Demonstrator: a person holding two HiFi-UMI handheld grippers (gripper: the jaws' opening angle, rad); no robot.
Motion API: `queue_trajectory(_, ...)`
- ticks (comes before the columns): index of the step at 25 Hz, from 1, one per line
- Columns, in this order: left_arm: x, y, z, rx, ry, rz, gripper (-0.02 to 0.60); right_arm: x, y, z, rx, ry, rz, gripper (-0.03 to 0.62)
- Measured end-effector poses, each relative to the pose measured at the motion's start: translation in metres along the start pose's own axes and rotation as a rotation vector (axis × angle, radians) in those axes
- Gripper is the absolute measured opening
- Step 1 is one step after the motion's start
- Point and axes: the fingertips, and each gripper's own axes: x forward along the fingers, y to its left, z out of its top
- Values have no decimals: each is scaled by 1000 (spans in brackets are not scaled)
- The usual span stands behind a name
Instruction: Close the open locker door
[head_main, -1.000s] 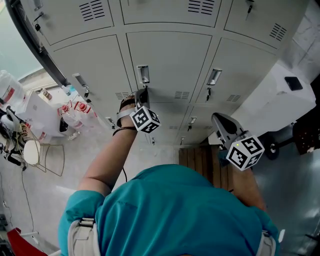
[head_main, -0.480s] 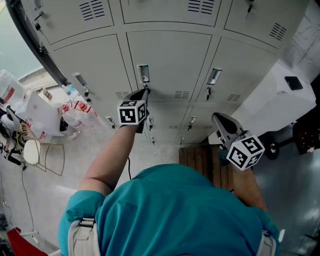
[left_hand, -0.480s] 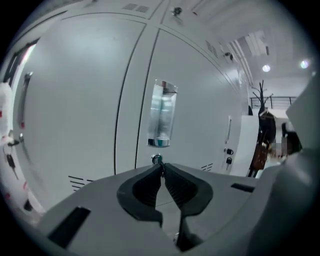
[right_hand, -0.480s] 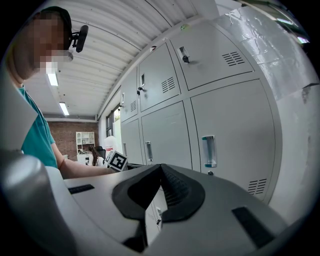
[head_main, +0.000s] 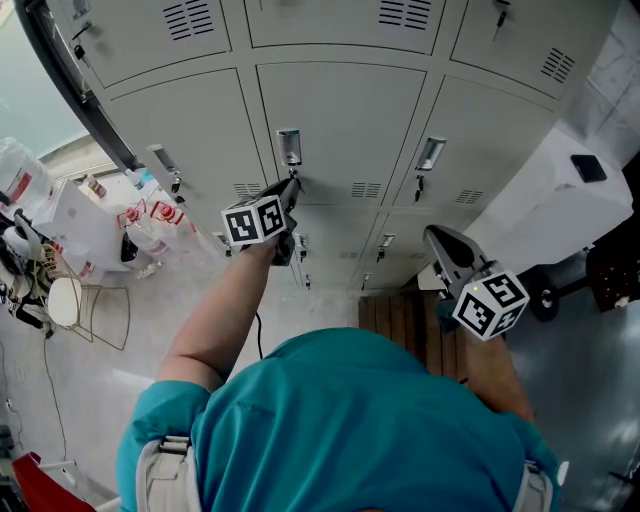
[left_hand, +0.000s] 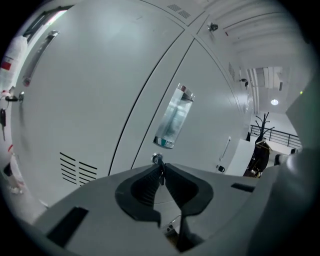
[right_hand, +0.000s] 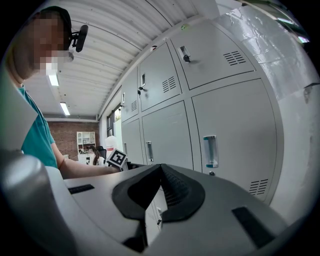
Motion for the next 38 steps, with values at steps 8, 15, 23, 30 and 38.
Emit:
queue_trajectory(8,-11,-11,1,108,22,-5,90,6,3,2,-6,0,15,-2)
queue_trajectory(15,-67,-29,20,177,-71,-87,95,15,4,7,-23,-5,27,-2)
queue_trajectory(23,-139,-65,16,191,-132,-260,6,25,8,13,-37,-24,47,-2)
queue_trajectory(30,-170,-86,2,178,-154,-341,3,30,21,9,-41,-22,73,-2)
queue_trajectory(38,-174,-83,5,161,-138,-316,3,31,28,5,-39,-13,82,-1)
